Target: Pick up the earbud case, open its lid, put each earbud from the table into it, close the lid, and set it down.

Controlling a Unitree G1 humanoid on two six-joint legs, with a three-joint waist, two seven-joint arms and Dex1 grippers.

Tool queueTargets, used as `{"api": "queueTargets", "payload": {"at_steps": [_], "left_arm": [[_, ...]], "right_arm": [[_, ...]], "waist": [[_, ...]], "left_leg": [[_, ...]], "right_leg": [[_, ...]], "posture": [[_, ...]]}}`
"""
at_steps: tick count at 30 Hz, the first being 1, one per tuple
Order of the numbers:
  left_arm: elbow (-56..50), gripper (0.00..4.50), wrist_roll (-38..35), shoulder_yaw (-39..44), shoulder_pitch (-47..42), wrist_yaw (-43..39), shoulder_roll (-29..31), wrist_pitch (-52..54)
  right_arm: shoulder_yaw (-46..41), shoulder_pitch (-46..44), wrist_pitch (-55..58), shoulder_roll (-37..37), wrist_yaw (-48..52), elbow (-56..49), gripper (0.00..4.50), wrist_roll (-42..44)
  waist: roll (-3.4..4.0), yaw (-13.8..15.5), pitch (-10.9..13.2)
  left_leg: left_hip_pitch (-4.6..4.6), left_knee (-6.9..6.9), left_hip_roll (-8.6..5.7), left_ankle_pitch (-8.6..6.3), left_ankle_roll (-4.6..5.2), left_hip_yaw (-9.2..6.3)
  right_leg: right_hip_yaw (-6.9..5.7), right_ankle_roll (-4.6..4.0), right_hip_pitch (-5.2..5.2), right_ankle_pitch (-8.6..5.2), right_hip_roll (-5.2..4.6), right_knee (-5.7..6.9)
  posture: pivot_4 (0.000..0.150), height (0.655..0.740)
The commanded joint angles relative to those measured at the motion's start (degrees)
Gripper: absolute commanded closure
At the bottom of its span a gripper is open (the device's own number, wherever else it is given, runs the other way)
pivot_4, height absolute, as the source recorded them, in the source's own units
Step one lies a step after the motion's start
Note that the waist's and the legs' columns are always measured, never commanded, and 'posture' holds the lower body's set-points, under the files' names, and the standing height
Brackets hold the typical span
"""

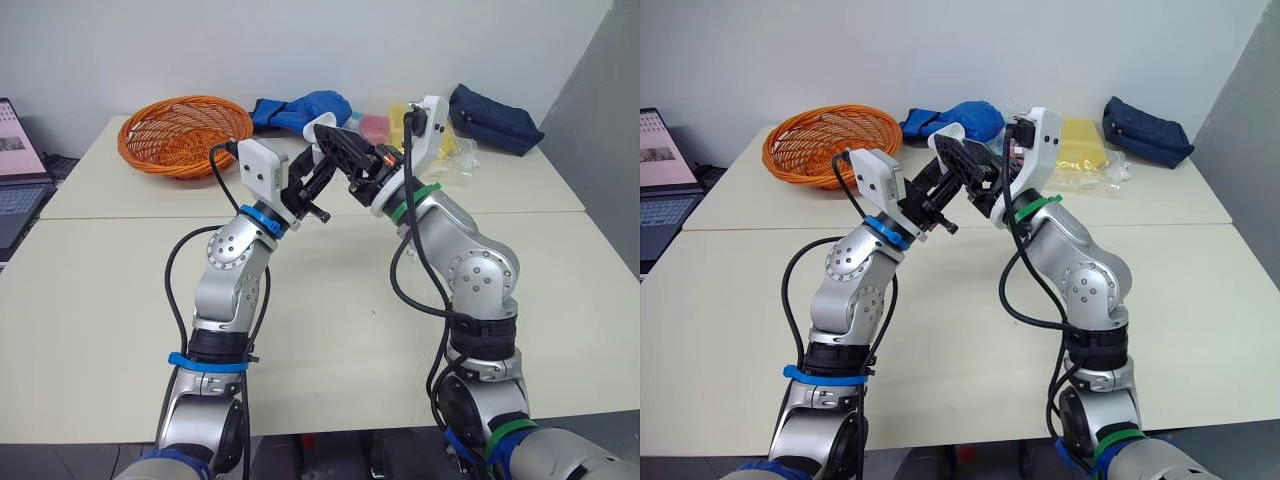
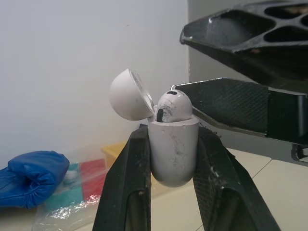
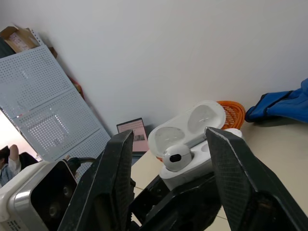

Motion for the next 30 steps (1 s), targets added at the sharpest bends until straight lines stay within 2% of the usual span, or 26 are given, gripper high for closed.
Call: {"api": "queueTargets", "payload": {"at_steps": [1,5,8,11,16,19,23,30], "left_arm": [[-1.2,3.74,-1.6,1.5,-0.8,-0.5,1.1,-0.2],[0.1,3.74,-1.8,2.1,-0.6,-1.6,2.5,-0.8],[0.1,3.74,-2.0,2.8,-0.1,-2.8,3.9,-0.9],[0.0,3.74,-2.2,2.9,0.3,-3.2,4.3,-1.1],[-1.6,3.74,-1.9,2.0,1.1,-1.5,3.3,-0.5],[-2.5,3.74,-2.0,2.1,1.4,-1.4,3.5,0.1],[-2.8,3.74,-2.3,2.1,1.2,-1.5,4.1,0.8],[-3.4,3.74,-2.3,1.9,1.2,-1.3,4.1,1.5]], "right_arm": [[-1.8,-3.2,3.7,-7.0,4.2,-4.8,2.06,3.6],[-2.7,-6.5,12.1,-15.9,6.1,-6.1,2.06,8.8],[-2.0,-3.6,16.1,-25.6,9.8,-5.0,2.06,6.6],[0.8,1.4,14.2,-30.0,11.3,-3.9,2.06,1.6],[4.7,10.3,-1.3,-24.6,5.4,3.6,2.06,-13.8],[6.4,12.8,-6.0,-21.5,4.3,4.8,1.45,-18.6],[7.7,17.3,-9.0,-18.0,0.7,6.2,0.1,-24.3],[6.6,20.6,-9.5,-13.4,-1.6,6.0,0.1,-27.9]], "waist": [[0.0,0.0,0.0],[0.01,0.0,0.0],[0.01,0.0,0.0],[0.0,0.1,0.0],[-0.01,-0.1,0.0],[-0.01,-0.1,0.0],[-0.01,0.0,0.0],[-0.01,0.0,0.0]], "left_leg": [[-0.01,0.0,-0.01,0.0,0.0,0.0],[-0.1,0.0,-0.02,0.0,0.0,0.11],[-0.11,-0.08,0.01,0.0,0.01,0.0],[-0.13,-0.08,0.0,0.0,0.01,-0.01],[-0.11,-0.05,-0.02,0.0,0.01,0.06],[-0.17,-0.06,-0.02,0.0,0.01,0.25],[-0.19,-0.07,0.02,0.0,0.0,0.22],[-0.2,-0.03,-0.02,0.01,0.0,0.33]], "right_leg": [[-0.01,0.0,0.0,0.0,-0.01,-0.01],[-0.05,-0.01,-0.16,0.01,-0.02,-0.01],[-0.01,-0.02,-0.16,0.0,0.01,-0.02],[0.01,-0.01,-0.14,0.0,-0.01,-0.07],[0.08,0.01,-0.16,-0.01,-0.01,-0.04],[0.11,0.02,-0.44,0.0,0.02,0.13],[0.09,0.01,-0.48,0.0,0.05,0.16],[0.13,0.04,-0.48,0.02,0.01,0.15]], "posture": [[0.15,0.74],[0.15,0.74],[0.15,0.74],[0.15,0.74],[0.15,0.74],[0.15,0.74],[0.15,0.74],[0.15,0.74]]}}
